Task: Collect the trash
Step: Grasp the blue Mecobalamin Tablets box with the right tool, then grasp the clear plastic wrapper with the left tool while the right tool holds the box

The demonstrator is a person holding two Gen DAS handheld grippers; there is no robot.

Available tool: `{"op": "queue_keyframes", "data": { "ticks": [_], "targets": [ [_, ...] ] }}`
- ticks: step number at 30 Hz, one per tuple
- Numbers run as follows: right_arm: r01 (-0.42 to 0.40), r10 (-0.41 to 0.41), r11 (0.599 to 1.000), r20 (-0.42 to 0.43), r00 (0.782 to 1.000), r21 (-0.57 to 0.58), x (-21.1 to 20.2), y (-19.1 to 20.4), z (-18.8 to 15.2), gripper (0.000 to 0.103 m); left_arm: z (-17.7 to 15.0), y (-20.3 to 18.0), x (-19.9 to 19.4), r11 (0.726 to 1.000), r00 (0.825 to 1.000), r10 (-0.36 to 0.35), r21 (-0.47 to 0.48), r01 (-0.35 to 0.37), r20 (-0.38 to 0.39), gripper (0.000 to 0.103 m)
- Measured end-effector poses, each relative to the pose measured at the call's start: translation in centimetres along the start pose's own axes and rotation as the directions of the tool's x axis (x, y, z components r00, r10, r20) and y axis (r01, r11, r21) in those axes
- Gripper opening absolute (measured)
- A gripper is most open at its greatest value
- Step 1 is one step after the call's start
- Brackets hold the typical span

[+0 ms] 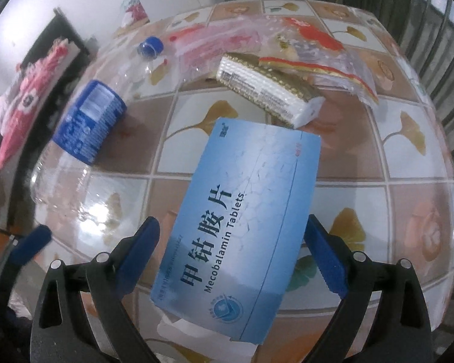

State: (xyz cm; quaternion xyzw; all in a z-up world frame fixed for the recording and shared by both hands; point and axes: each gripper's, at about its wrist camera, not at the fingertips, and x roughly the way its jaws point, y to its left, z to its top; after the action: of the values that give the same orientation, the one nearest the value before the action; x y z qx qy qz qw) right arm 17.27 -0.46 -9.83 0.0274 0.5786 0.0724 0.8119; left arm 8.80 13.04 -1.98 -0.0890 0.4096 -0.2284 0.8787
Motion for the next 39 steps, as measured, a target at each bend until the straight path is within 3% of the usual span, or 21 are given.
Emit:
{"op": "queue_keyframes", "data": {
  "ticks": [4, 7, 14, 23, 31, 39],
  "targets": [
    [0.083, -0.082, 0.995, 0.02, 0.996, -0.051, 0.2, 0.4, -0.4, 0.091, 0.0, -0.2, -0.2, 1.0, 1.0, -0.004, 0.001, 0.004, 0.012, 0.087],
    [0.106, -0.105, 0.992, 0.029, 0.994, -0.065, 0.2, 0.5, -0.7, 0.085, -0.1, -0.2, -0.2, 1.0, 1.0, -0.005, -0.005, 0.005, 0.015, 0.087],
    [0.093, -0.092, 0.993, 0.019, 0.996, -0.073, 0.1, 0.6, -0.9, 0.08, -0.2, 0.0, -0.5, 1.0, 1.0, -0.005, -0.014, 0.005, 0.022, 0.087],
    [0.07, -0.072, 0.993, -0.018, 0.997, -0.097, -1.3, -0.3, -3.6, 0.08, -0.3, -0.1, -0.2, 0.999, 1.0, -0.024, -0.028, 0.025, 0.009, 0.087],
    [0.118, -0.118, 0.993, -0.018, 0.993, 0.012, -2.7, -5.2, -4.5, 0.08, -0.3, -1.4, 0.8, 0.998, 0.998, -0.062, -0.015, 0.062, -0.01, 0.087],
    [0.134, -0.14, 0.979, 0.028, 0.99, 0.156, -3.3, -10.0, -2.9, 0.08, -0.2, -3.0, 2.1, 0.997, 0.996, -0.078, 0.018, 0.079, -0.042, 0.087]
  ]
}}
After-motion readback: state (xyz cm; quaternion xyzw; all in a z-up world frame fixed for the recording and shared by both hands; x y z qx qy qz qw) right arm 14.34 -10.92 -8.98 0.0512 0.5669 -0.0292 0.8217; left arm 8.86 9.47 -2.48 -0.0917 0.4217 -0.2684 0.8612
